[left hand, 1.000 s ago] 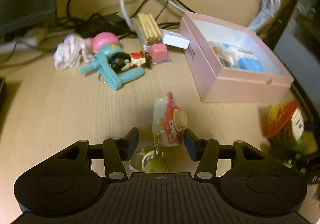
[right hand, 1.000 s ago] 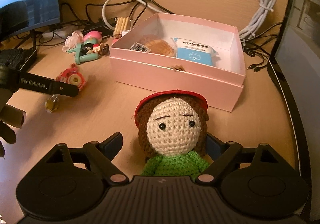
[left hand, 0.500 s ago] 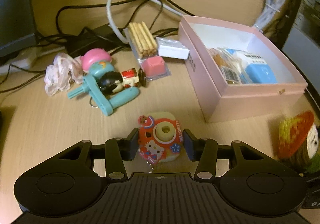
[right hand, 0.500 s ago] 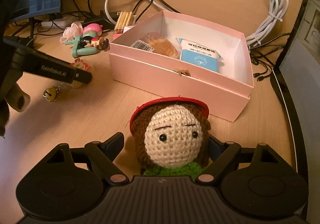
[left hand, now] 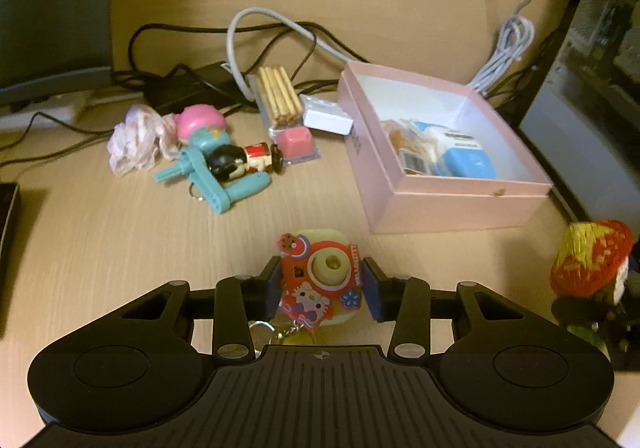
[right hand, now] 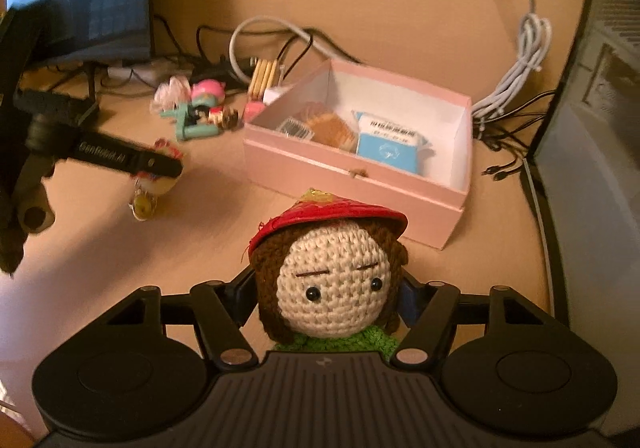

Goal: Organize objects
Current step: 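Carry the pink keychain over the pink box and open the left gripper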

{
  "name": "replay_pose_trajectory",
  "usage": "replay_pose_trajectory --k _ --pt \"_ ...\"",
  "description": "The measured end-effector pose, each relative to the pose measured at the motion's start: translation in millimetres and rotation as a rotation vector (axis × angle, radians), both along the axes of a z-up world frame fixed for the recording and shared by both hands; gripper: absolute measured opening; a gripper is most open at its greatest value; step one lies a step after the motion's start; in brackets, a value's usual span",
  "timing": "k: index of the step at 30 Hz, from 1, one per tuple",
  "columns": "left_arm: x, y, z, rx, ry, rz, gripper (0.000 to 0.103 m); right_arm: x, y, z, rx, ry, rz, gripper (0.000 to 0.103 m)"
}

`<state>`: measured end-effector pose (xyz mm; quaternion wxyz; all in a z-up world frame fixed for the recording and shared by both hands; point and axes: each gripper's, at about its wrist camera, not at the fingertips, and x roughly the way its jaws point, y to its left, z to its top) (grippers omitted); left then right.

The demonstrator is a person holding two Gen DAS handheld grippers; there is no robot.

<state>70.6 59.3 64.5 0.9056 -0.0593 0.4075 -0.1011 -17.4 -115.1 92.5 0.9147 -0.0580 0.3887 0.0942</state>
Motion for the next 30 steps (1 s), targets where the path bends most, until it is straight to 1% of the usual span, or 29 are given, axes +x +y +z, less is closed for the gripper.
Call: replay_pose_trajectory --k 3,8,14,17,19,21,23,26,28,29,30 --pt "-11 3 9 -0.025 -0.011 -0.012 0.045 -4 -1 12 0.003 -0.024 -0.008 0.067" --pt "-16 6 26 -0.076 -0.031 -0.027 0.045 -10 -1 26 0.007 -0.058 -0.018 0.068" --pt "-2 1 66 -0.124 -0.097 -0.069 0.045 -20 -2 32 0.021 -0.069 -0.031 0.068" --pt "23 -10 90 -0.136 -0.146 -0.107 0.045 -26 -7 34 0.034 -0.074 -0.047 0.068" --pt "42 -21 102 -0.129 -0.172 -0.134 0.045 -30 -12 36 0.042 -0.078 -0.059 0.068" --pt "66 -38 110 -0.110 -0.196 -0.165 0.045 -33 -15 37 0.042 -0.082 -0.073 0.068" --pt "91 -54 113 -0.109 -0.203 -0.190 0.046 -36 -19 38 0.040 -0.087 -0.084 0.068" --pt "134 -76 105 -0.145 -0.183 -0.188 0.046 -38 -27 37 0.044 -0.084 -0.112 0.068" --pt "162 -87 91 -0.166 -0.145 -0.196 0.047 -38 -34 34 0.054 -0.076 -0.133 0.068" --pt "174 -92 81 -0.160 -0.127 -0.187 0.048 -37 -37 33 0.061 -0.071 -0.143 0.068" --pt "186 -98 69 -0.126 -0.104 -0.170 0.048 -36 -40 31 0.064 -0.065 -0.151 0.068"
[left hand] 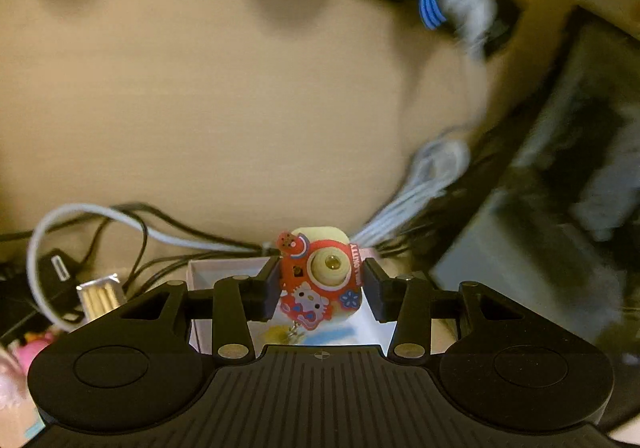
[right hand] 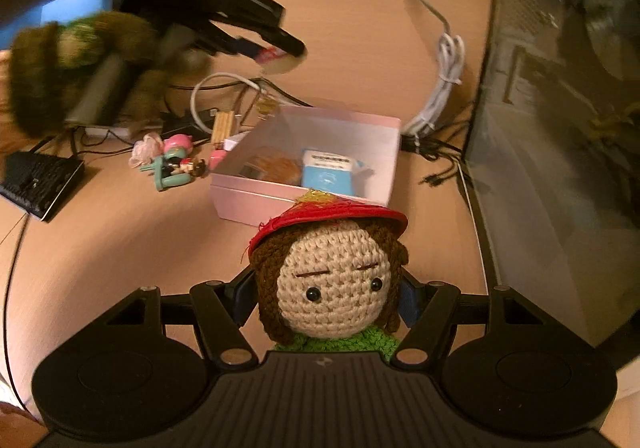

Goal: Organize objects
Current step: 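Carry the pink keychain over the pink box and open the left gripper, then lower the crocheted doll into the pink box and open the right gripper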

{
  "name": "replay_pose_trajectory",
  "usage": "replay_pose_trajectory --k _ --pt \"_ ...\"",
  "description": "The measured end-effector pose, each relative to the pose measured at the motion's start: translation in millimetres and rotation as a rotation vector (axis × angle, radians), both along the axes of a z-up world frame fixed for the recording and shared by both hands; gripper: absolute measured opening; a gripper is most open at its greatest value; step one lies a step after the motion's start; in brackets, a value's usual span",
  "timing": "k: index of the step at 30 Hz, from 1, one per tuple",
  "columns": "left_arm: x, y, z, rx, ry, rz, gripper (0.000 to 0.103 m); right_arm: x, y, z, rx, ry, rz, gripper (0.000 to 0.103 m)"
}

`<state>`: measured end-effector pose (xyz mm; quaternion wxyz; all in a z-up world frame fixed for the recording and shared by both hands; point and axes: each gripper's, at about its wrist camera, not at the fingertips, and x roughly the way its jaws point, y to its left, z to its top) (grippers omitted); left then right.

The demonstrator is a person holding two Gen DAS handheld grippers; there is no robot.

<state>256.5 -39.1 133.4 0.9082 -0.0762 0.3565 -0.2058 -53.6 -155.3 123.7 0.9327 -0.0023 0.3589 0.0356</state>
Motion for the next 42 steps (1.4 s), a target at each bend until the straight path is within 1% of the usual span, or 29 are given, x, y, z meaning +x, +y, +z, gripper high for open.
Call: replay_pose_trajectory --k 2,4,6,7,8,9,10,11,12,14,15,16,17,18,19,21,25,27,30,33,35,38,42 --pt "16 -12 -24 0.093 0.029 0.041 0.048 3 -3 -3 -0.009 0.009 -0.010 0.068" --pt "21 -19 -40 0.156 0.021 0.073 0.048 7 -4 -4 -0.025 0.011 -0.011 0.068" --pt "22 -23 -51 0.201 0.021 0.083 0.048 11 -5 -4 -0.033 0.010 -0.008 0.068" --pt "26 -25 -55 0.207 0.049 0.070 0.048 13 -5 -3 -0.036 0.010 -0.008 0.068" --pt "28 -23 -60 0.196 0.082 0.056 0.049 15 -5 -3 -0.039 0.011 -0.006 0.068" --pt "29 -20 -62 0.173 0.096 0.062 0.050 18 -5 -3 -0.042 0.012 -0.003 0.068" --pt "27 -16 -60 0.157 0.070 0.095 0.048 21 -4 -3 -0.044 0.013 0.000 0.068" --pt "23 -15 -56 0.164 0.031 0.117 0.047 23 -3 -3 -0.045 0.012 0.004 0.068" --pt "22 -19 -53 0.194 0.005 0.102 0.047 26 -2 -2 -0.045 0.012 0.008 0.068" --pt "22 -27 -52 0.261 0.014 0.026 0.049 31 0 -2 -0.051 0.012 0.021 0.068" --pt "20 -29 -50 0.288 0.003 0.025 0.047 34 2 -2 -0.057 0.011 0.028 0.068" --pt "16 -26 -47 0.272 -0.019 0.037 0.046 36 4 -2 -0.062 0.010 0.033 0.068" --pt "12 -19 -42 0.222 -0.038 0.055 0.046 38 5 -2 -0.064 0.009 0.034 0.068" --pt "7 -12 -36 0.153 -0.051 0.076 0.046 40 6 -2 -0.061 0.010 0.032 0.068" --pt "2 -4 -31 0.097 -0.055 0.091 0.046 42 5 -2 -0.054 0.011 0.031 0.068" --pt "-12 9 -20 0.020 -0.057 0.104 0.046 46 4 0 -0.038 0.013 0.025 0.068" --pt "-52 32 -6 -0.038 -0.081 0.089 0.046 65 -3 18 0.020 -0.009 0.001 0.068" --pt "-73 42 -3 -0.066 -0.073 0.090 0.046 81 -7 33 0.044 -0.039 -0.016 0.068" --pt "-105 62 -4 -0.093 -0.050 0.099 0.046 116 -8 46 0.049 -0.067 -0.035 0.068" --pt "-127 74 -10 -0.110 -0.014 0.101 0.046 160 -7 40 0.052 -0.038 -0.057 0.068" --pt "-138 84 -17 -0.102 0.012 0.110 0.046 187 -3 28 0.056 -0.002 -0.074 0.068" --pt "-145 99 -28 -0.092 0.052 0.150 0.046 223 2 0 0.049 0.074 -0.111 0.068" --pt "-161 128 -35 -0.093 0.078 0.200 0.045 241 2 -36 0.021 0.138 -0.170 0.068"
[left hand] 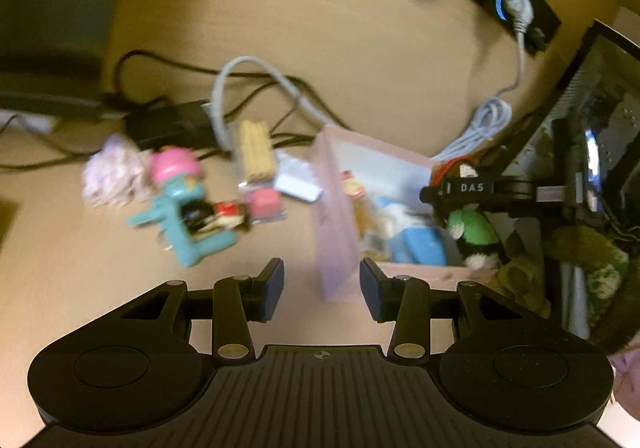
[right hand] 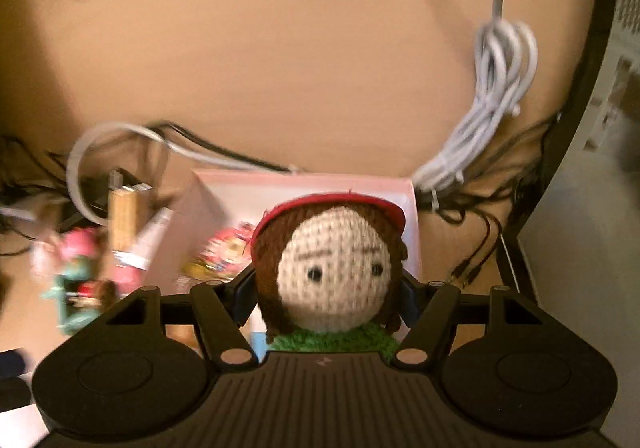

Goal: Organize objects
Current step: 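Lower the crocheted doll into the pink box and open the right gripper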

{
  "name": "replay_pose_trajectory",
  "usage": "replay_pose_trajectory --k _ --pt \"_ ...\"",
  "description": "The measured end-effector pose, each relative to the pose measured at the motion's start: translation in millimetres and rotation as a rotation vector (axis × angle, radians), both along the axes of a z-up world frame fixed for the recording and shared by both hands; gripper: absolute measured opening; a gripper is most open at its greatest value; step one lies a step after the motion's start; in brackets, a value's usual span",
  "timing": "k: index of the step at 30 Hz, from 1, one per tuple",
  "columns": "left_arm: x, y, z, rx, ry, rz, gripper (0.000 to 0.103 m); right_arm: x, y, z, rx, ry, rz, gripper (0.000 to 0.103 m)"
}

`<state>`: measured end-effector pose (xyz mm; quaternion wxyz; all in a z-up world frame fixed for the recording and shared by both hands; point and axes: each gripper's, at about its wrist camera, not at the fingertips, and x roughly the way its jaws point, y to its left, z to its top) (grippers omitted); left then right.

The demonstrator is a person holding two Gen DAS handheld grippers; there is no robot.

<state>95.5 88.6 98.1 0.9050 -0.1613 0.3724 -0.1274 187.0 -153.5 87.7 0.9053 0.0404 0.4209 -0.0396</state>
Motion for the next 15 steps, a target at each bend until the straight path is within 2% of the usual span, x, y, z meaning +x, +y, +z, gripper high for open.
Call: replay_pose_trajectory --k 2,5,8,12,15 --pt "-5 9 -4 0.005 0.008 0.017 0.045 4 -5 -15 0.010 0.021 -0.038 0.068" --pt "-11 20 -10 0.003 0.027 0.036 0.045 4 1 -21 -0.021 0.007 -0.050 0.068" --pt "-11 22 -14 0.000 0.045 0.039 0.045 3 0 -19 0.044 0.009 -0.026 0.068" --pt "-11 19 -16 -0.006 0.051 0.015 0.045 -7 -6 -16 0.031 0.013 -0.023 0.070" --pt "-12 17 -17 -0.012 0.053 0.009 0.045 -29 -14 -5 0.021 -0.024 -0.036 0.074"
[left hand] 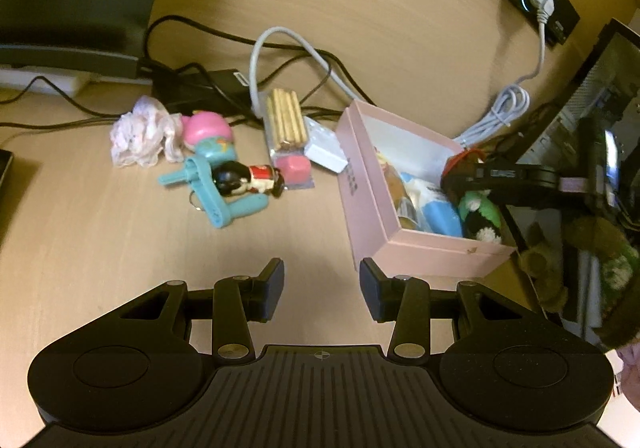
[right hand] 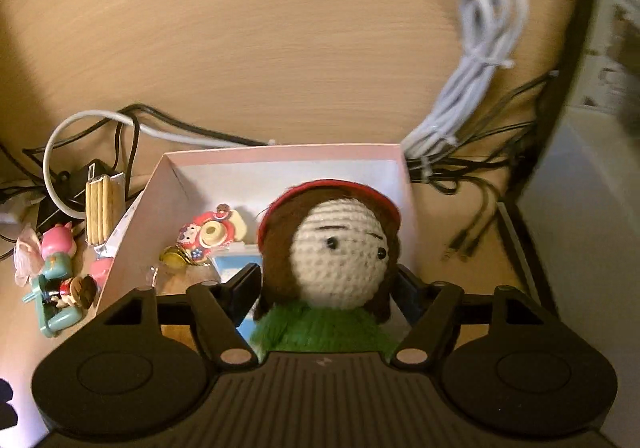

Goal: Organize objects
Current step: 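Lower the crocheted doll into the pink box and open the right gripper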

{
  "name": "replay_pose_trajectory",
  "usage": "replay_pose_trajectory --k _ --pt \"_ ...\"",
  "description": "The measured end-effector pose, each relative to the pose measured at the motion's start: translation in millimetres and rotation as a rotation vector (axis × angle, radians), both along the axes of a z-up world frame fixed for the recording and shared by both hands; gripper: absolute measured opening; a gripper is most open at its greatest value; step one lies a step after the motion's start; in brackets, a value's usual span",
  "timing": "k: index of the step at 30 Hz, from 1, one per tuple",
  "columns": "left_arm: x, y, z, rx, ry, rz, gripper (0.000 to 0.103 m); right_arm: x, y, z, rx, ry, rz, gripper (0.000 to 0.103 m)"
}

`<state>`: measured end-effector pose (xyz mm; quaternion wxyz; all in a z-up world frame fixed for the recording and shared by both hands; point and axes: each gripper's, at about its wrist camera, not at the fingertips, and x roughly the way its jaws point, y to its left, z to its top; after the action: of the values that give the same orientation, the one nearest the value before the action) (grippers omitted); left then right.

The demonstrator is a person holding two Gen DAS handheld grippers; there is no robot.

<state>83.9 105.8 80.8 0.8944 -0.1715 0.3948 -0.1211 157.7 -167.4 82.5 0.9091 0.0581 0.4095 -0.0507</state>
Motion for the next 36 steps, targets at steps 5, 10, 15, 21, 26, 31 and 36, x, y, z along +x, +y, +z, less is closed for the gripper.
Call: replay_pose_trajectory --k 5,10,15,21,26,31,36 --pt "-3 1 -3 -0.013 0.012 0.014 0.045 -40 5 20 -0.033 -0.098 0.048 0.064" --pt "-12 -1 1 -0.018 0.018 0.021 0.045 -27 6 -5 0.057 0.001 0.035 0.039" --pt "-26 4 6 0.021 0.017 0.029 0.045 -30 21 -9 0.018 -0.027 0.068 0.039" --pt "-31 17 -3 0.104 0.038 0.077 0.045 -81 30 18 -0.051 -0.144 0.128 0.065" --pt "-30 20 -18 0.155 0.071 0.063 0.045 -136 36 17 -0.108 -0.149 0.174 0.086" --pt "-13 17 -18 0.130 0.035 0.056 0.045 -162 47 -3 -0.145 -0.106 0.172 0.086" --pt "34 2 3 0.149 -0.066 0.044 0.045 -173 57 -6 -0.131 -0.096 0.163 0.086"
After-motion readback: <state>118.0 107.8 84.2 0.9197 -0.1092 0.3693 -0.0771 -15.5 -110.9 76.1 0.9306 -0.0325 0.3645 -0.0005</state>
